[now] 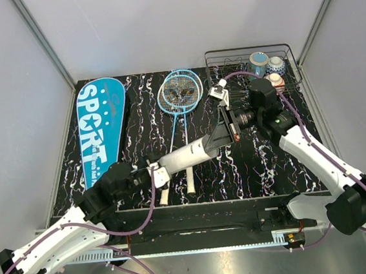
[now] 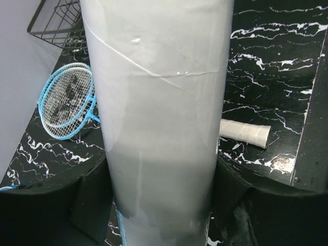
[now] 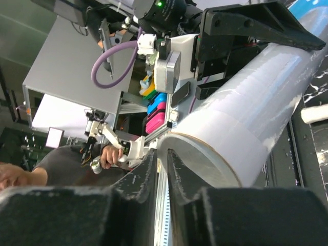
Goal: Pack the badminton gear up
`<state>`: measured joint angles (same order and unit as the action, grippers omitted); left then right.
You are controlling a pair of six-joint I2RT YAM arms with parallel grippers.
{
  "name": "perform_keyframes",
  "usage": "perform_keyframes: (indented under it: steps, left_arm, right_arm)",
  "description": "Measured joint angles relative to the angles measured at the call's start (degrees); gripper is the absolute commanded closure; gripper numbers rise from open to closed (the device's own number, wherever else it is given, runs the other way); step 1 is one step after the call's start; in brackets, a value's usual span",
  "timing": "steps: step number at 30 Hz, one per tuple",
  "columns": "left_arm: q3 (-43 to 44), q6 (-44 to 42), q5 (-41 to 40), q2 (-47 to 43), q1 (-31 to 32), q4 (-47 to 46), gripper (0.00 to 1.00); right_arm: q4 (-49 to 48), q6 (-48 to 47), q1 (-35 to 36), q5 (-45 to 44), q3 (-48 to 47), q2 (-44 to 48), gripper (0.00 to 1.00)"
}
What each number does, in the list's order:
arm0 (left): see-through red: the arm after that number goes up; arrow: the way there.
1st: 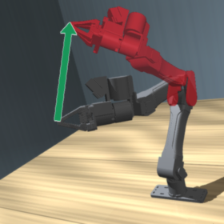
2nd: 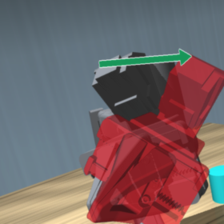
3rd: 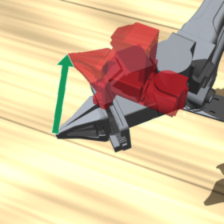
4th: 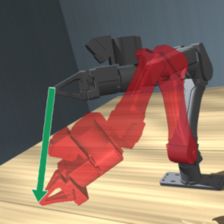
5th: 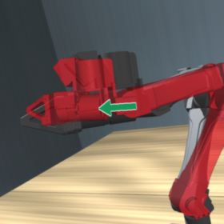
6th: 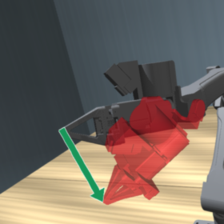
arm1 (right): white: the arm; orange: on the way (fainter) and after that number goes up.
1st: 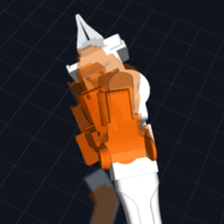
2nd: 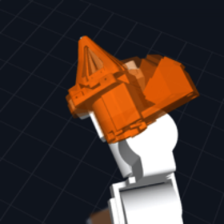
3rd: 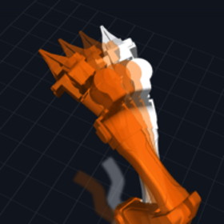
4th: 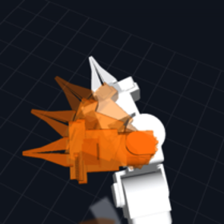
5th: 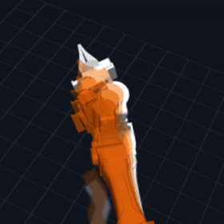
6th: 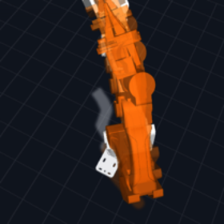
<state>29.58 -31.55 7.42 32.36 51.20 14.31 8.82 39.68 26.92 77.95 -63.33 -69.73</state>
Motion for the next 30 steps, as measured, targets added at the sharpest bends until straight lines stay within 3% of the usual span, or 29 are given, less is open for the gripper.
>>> perform_keyframes:
  steps: [3, 8, 12, 17, 21, 24, 30]
  left_arm:
    - [-1.1, 0.5, 0.7, -2.7, 0.0, -0.2, 0.99]
    - [-1.5, 1.6, 1.5, -4.3, 0.0, 0.2, 0.99]
    - [-2.6, 3.0, 1.8, -5.7, -0.1, 0.2, 1.0]
    - [-4.9, 5.5, 1.3, -7.7, -0.6, 0.4, 1.0]
    - [-4.9, 7.1, -0.7, -8.3, -1.0, 3.8, 1.0]
    - [-4.9, 7.0, -1.4, -8.2, -0.9, 3.4, 1.0]
    - [-0.8, 7.8, -7.2, -2.8, -0.1, -1.6, 1.0]
  right_arm:
    - [-10.3, 7.8, 0.5, 2.2, 2.7, 0.0, 0.61]
    - [-26.7, 18.9, 3.2, 3.5, 4.5, -1.1, 0.53]
    - [-41.6, 27.5, 6.3, 3.4, 5.4, -4.1, 0.51]
    - [-71.3, 47.5, 7.6, 0.6, 7.4, -13.3, 0.57]
    - [-80.8, 56.7, 7.6, -2.2, 7.7, -18.6, 0.53]
    - [-74.9, 51.6, 7.6, -3.8, 7.9, -15.6, 0.43]
    - [-29.6, 18.3, 7.1, -13.5, -3.3, -3.7, 0.3]
